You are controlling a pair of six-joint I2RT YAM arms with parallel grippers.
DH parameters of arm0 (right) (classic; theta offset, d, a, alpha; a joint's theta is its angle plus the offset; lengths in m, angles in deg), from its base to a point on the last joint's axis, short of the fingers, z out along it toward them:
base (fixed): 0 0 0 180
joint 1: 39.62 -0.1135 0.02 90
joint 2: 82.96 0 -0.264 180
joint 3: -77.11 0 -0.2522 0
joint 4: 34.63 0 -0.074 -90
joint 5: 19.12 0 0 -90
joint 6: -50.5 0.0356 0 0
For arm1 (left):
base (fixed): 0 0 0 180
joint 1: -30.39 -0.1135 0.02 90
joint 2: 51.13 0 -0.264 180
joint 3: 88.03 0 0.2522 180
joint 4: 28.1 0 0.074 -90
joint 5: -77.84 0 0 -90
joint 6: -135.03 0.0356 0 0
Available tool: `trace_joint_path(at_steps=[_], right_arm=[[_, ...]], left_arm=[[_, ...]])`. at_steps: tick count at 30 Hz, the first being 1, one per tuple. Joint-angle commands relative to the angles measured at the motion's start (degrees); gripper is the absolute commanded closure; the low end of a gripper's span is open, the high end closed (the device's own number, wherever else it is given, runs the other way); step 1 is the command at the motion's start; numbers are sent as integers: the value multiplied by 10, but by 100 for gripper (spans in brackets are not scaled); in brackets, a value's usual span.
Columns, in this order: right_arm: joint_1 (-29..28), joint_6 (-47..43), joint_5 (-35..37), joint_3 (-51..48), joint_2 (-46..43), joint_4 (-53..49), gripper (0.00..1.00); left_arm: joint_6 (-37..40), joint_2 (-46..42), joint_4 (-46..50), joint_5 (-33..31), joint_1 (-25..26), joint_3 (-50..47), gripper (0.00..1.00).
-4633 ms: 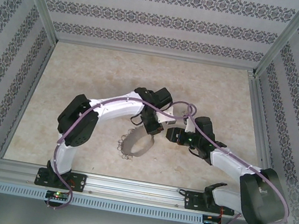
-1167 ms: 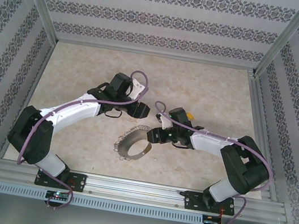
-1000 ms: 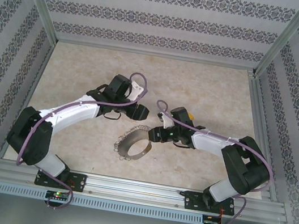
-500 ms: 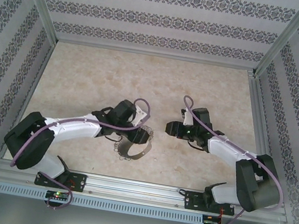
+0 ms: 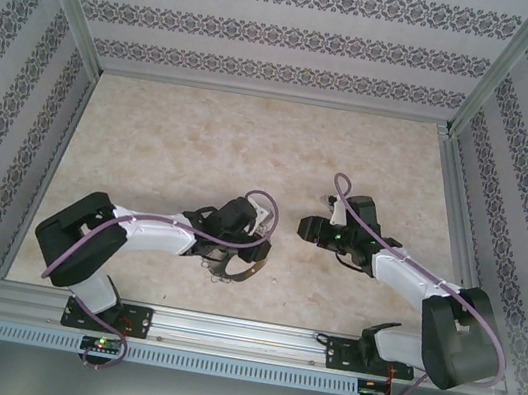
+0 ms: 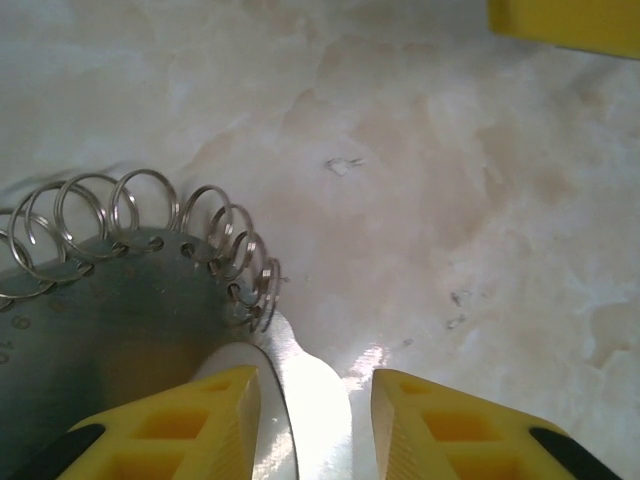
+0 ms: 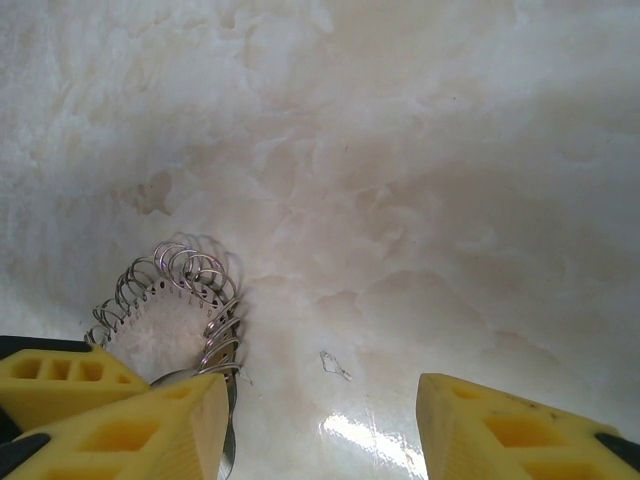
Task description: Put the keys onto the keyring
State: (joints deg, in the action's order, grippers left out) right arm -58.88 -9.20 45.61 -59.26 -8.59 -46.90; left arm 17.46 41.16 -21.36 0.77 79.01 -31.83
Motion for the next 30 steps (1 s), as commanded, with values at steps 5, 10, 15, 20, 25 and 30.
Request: trace_joint_path(at_steps=[5,10,15,20,25,30], right_arm=[[6,4,9,0,-2,3,46],[7,3,8,0,3,6,46],[7,3,7,1,5,8,46],[8,1,5,2,6,9,46],[8,0,6,0,7,10,46],[10,-1,3,1,4,9,46]], left_arm=[[-16,29,-37,-35,13,12,69],[-13,43,-42,-45,15,18,69],[-6,60,-41,-53,16,31,69],[1,74,-40,-57,17,44,69],[7,83,-37,-59,17,53,70],[8,91,-33,-65,17,55,76]])
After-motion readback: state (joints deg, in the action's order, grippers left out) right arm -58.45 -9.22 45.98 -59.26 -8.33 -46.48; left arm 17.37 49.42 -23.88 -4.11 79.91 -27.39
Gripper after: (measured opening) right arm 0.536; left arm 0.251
